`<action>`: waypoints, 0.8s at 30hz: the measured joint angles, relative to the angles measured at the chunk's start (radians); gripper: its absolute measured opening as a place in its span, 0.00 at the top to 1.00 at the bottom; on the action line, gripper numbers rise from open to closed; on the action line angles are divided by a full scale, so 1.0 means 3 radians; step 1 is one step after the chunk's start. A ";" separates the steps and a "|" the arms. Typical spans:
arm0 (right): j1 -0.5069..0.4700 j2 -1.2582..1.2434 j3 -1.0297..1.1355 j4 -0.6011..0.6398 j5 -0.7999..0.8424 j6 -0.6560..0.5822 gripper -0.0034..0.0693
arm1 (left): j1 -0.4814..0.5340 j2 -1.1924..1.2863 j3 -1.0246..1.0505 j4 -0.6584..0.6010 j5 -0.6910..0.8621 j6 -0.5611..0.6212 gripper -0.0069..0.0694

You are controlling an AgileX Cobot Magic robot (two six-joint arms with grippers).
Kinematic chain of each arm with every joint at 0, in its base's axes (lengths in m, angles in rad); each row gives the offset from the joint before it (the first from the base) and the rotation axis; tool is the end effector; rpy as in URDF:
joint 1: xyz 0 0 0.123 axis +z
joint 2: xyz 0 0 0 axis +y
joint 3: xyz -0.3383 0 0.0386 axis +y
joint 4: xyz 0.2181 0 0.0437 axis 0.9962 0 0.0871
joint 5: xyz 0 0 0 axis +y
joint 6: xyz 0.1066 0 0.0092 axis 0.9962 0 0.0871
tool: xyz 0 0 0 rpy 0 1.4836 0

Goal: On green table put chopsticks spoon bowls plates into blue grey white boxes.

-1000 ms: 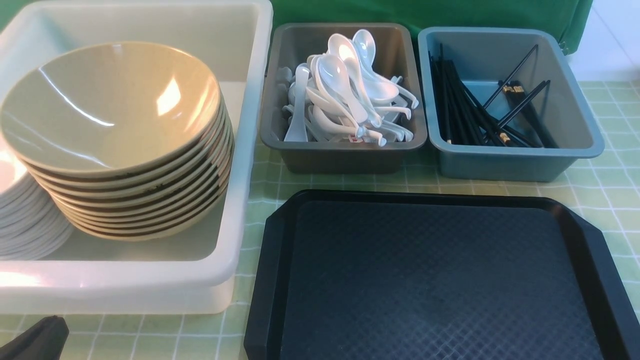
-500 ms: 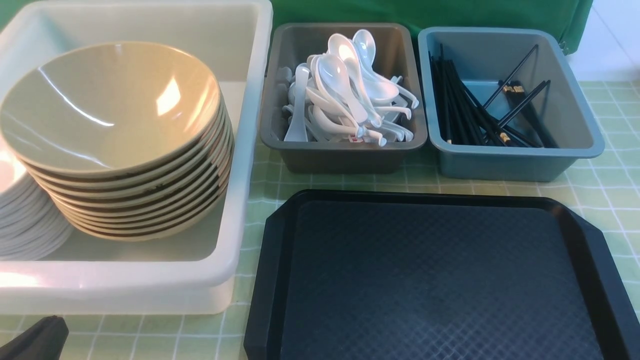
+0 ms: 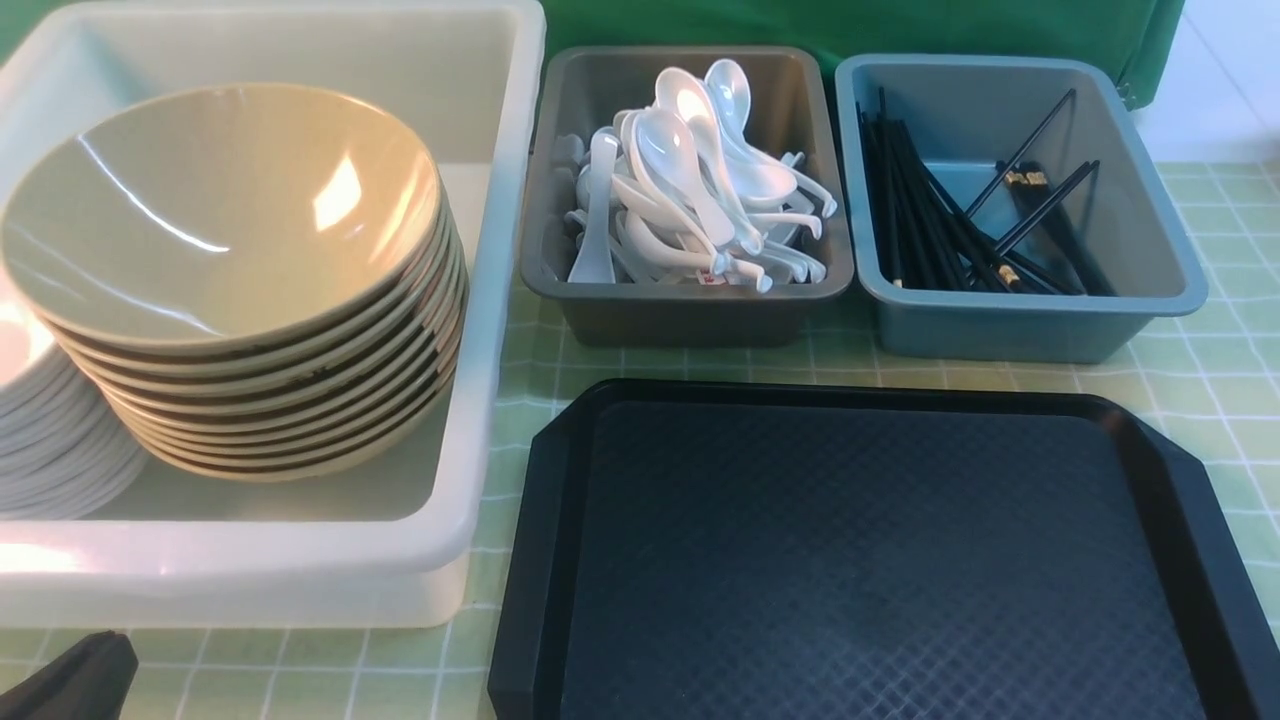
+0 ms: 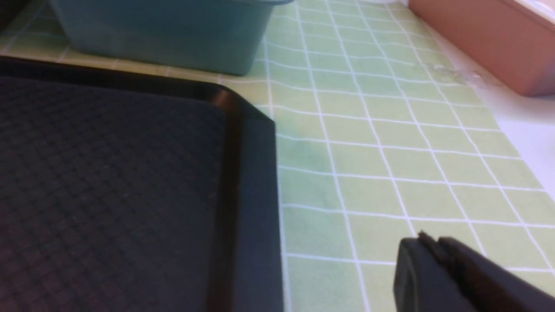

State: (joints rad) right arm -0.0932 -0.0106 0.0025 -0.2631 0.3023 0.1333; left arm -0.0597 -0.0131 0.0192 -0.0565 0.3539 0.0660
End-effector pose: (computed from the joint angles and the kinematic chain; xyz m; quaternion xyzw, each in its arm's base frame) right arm -0.0171 -0.0068 0.1825 0.0148 0.7729 -0.0967 0.6269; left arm -0.0175 -0.0011 0.1707 0.0349 0.7958 -0.0219 0.6042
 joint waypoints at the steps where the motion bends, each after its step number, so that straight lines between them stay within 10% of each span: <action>1: 0.0026 0.0000 0.0004 0.0000 -0.0008 0.0000 0.89 | 0.0000 0.0000 0.0000 0.0000 0.0000 0.0000 0.91; 24: -0.0053 0.0000 0.0010 0.0003 -0.0032 0.0000 0.89 | 0.0000 0.0000 0.0000 0.0000 0.0000 0.0000 0.91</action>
State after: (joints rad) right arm -0.1090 -0.0106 0.0055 -0.2623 0.2926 0.1333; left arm -0.0597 -0.0131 0.0192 -0.0565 0.3539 0.0660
